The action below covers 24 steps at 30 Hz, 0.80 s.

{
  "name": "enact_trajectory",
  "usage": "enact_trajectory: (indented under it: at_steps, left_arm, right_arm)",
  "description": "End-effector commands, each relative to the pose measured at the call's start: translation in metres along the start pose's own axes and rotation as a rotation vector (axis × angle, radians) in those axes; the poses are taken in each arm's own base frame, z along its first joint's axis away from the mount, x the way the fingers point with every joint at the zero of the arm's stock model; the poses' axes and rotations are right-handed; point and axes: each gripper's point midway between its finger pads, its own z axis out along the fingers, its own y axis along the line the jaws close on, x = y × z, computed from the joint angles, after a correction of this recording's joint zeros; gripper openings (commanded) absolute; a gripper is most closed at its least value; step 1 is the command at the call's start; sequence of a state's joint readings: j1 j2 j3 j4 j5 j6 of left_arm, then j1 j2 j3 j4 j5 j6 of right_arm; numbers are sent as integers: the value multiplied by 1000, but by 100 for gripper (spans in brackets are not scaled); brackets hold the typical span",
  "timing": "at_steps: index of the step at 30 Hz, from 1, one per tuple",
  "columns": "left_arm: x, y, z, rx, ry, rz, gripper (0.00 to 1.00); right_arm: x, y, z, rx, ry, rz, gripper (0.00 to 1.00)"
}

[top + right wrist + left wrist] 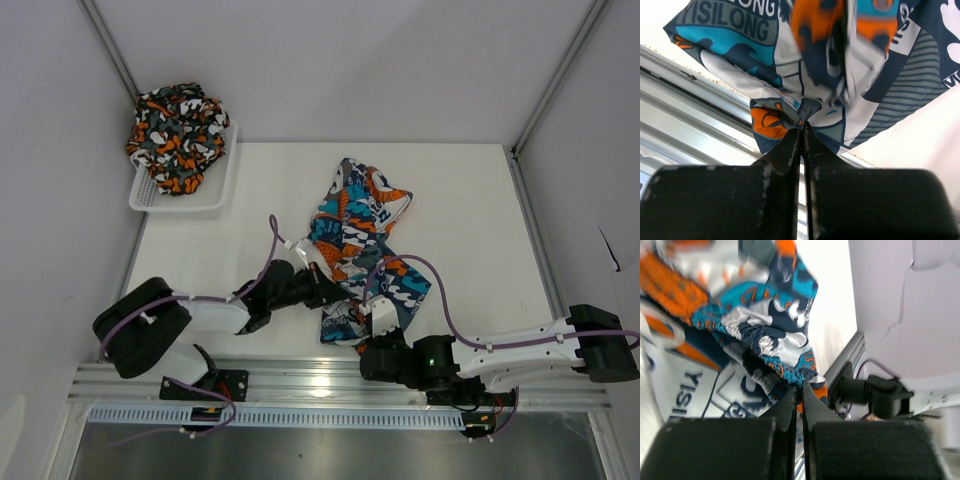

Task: Fold and stack the shorts

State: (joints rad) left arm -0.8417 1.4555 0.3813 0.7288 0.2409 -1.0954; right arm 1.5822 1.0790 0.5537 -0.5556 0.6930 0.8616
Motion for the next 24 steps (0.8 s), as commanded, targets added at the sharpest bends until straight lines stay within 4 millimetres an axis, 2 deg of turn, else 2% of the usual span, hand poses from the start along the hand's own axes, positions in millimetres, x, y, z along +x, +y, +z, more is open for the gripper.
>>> enact_trajectory:
  at_steps: [1, 2, 3, 4, 5, 6, 7, 8, 9, 10, 11, 12, 13, 15, 16, 17, 19, 23, 24]
  left_arm:
    - [-47, -32, -15, 21, -89, 86, 0]
    - [-63, -23, -22, -43, -102, 96, 0]
    - [-72, -21, -29, -67, -116, 103, 0]
    - [-84, -27, -41, -69, -145, 145, 0]
    - [-99, -15, -53, -139, -163, 129, 0]
    - [-111, -18, -62, -156, -188, 138, 0]
    - [-132, -13, -75, -191, -235, 151, 0]
    - [-141, -16, -89, -199, -265, 159, 0]
    - [-141, -8, -99, -238, -251, 139, 0]
    - [-157, 0, -114, -263, -298, 129, 0]
    - [-161, -3, -125, -256, -320, 135, 0]
    - [-162, -2, -132, -259, -313, 122, 0]
    - [-171, 4, -144, -279, -344, 120, 0]
    - [-175, 3, -157, -295, -361, 121, 0]
    - [-184, 4, -167, -314, -391, 128, 0]
    - [-184, 6, -173, -336, -388, 121, 0]
    - [-198, 4, -190, -365, -437, 129, 0]
    - [-213, 9, -210, -409, -474, 116, 0]
    - [-215, 12, -213, -415, -475, 106, 0]
  right_arm:
    - [-9, 1, -1, 2, -43, 30, 0]
    - [-10, 1, -2, 1, -44, 31, 0]
    - [-10, 0, -3, 4, -44, 31, 0]
    - [-11, -1, -3, 5, -45, 33, 0]
    - [-11, -3, -4, 13, -45, 35, 0]
    - [-12, -5, -5, 21, -45, 36, 0]
    - [-16, -5, -6, 25, -51, 41, 0]
    - [-17, -9, -7, 45, -46, 33, 0]
    - [-20, -12, -9, 58, -55, 36, 0]
    - [-24, -10, -10, 54, -60, 36, 0]
    - [-27, -8, -11, 45, -67, 31, 0]
    - [-29, -10, -11, 54, -67, 13, 0]
    - [-35, -8, -12, 53, -72, 17, 0]
    - [-38, -12, -11, 78, -69, -13, 0]
    - [-41, -12, -11, 82, -69, -20, 0]
    - [-45, -12, -13, 86, -69, -23, 0]
    - [-47, -12, -14, 98, -64, -42, 0]
    - [-42, 2, -13, 33, -31, -70, 0]
    - [-33, 8, -11, -4, 2, -81, 0]
